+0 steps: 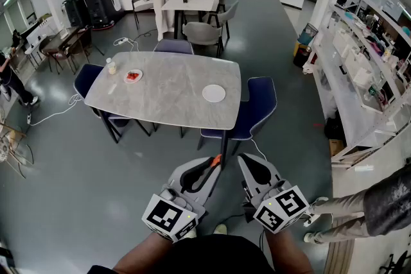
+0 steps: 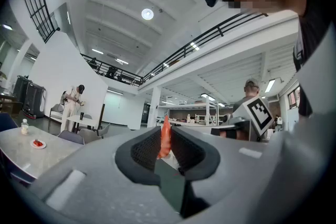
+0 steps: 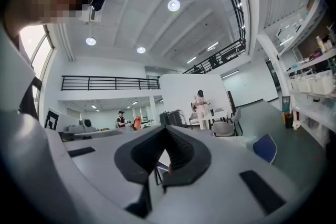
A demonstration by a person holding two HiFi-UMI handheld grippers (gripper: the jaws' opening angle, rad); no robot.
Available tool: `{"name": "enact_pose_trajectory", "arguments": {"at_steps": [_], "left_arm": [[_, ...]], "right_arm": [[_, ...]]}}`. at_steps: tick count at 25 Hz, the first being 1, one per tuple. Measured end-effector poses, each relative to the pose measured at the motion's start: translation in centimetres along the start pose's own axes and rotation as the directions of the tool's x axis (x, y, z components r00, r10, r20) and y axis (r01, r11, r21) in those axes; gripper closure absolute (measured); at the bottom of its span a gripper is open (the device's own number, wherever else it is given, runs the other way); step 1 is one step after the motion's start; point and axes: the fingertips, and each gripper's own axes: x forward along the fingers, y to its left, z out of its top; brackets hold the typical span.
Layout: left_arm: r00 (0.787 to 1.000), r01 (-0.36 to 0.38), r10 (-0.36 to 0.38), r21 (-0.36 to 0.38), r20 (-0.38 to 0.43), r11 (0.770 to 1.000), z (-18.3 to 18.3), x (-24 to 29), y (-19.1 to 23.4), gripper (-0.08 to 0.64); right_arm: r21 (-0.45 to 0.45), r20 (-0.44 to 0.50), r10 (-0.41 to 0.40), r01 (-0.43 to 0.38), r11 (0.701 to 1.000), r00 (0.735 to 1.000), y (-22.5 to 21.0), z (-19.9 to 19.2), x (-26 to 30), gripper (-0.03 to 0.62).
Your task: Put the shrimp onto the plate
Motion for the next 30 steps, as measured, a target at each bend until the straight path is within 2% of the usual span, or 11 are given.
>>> {"name": "enact_pose_trajectory", "arguments": {"at_steps": [17,30], "left_arm": [[1.000,-0.018,0.018,-0.004,-0.013,1.000,-0.8,-0.6,-0.3,0.499],[0.997,-0.068,0.068,0.012,-0.031,0.998,-1.7,1.4,-0.7,0.499]], "right_arm": [[0.007,0.015,0.021,-0.021,1.000,1.000,0.8,-0.2,-0.8,0.591],[0.036,0.032,0.012,-0.013,0.999,0.999,-2.5,-0.1,-3.1,0.591]]}}
